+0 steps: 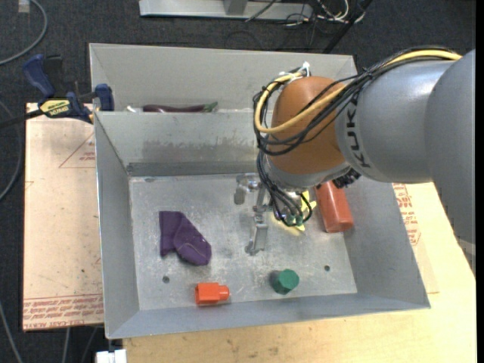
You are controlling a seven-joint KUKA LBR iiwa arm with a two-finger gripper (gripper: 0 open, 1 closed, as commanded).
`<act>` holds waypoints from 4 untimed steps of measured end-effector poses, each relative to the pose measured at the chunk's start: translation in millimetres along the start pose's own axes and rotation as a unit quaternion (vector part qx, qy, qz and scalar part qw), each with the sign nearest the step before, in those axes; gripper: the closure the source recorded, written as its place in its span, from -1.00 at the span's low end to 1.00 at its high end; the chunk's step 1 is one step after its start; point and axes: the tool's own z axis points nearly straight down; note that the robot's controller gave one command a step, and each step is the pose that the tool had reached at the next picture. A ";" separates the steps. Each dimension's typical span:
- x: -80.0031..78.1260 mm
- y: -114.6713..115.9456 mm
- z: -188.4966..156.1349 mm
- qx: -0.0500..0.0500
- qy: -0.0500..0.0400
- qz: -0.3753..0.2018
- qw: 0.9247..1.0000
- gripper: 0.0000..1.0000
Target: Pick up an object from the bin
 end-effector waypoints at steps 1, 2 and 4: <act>-1.3 -0.2 -4.6 0.000 -0.003 0.001 1.000 -1.00; -1.3 12.8 6.7 0.001 -0.006 -0.022 1.000 -1.00; 45.5 62.7 52.2 0.000 -0.002 -0.084 0.997 -1.00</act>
Offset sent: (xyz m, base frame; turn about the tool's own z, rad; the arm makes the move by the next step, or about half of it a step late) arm -0.0104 0.0765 -0.0625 -0.2395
